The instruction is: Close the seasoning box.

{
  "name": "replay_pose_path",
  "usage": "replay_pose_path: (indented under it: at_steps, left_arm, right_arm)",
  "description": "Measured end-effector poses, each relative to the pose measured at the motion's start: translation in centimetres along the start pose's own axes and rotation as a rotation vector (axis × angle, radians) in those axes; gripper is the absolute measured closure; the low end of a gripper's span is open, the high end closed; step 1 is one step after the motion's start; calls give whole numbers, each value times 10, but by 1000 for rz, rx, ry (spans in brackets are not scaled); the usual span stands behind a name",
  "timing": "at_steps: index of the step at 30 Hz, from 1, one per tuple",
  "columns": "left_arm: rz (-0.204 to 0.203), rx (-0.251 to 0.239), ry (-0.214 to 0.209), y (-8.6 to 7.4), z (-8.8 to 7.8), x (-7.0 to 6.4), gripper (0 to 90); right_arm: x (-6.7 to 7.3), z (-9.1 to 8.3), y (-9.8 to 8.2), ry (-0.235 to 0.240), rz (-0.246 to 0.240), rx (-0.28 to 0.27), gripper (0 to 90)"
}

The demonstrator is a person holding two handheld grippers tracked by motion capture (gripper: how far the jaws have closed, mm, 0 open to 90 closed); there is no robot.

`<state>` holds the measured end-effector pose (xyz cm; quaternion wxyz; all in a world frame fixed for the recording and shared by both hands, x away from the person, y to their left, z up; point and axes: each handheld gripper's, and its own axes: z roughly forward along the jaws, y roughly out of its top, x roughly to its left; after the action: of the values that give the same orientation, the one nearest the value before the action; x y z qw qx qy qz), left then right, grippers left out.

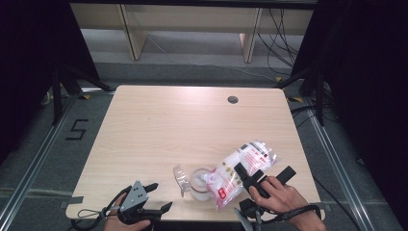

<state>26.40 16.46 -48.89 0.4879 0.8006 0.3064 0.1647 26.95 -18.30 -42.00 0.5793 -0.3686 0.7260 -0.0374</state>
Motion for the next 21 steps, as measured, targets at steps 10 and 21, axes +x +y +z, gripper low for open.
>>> replay_pose_path:
  at_steps: [10, 21]
  left_arm:
    - [0, 0, 0, 0, 0, 0, 219]
    - [0, 0, 1, 0, 0, 0, 220]
  right_arm:
    - [-1, -1, -1, 0, 4, -1, 708]
    - [-1, -1, -1, 1, 3, -3, 709]
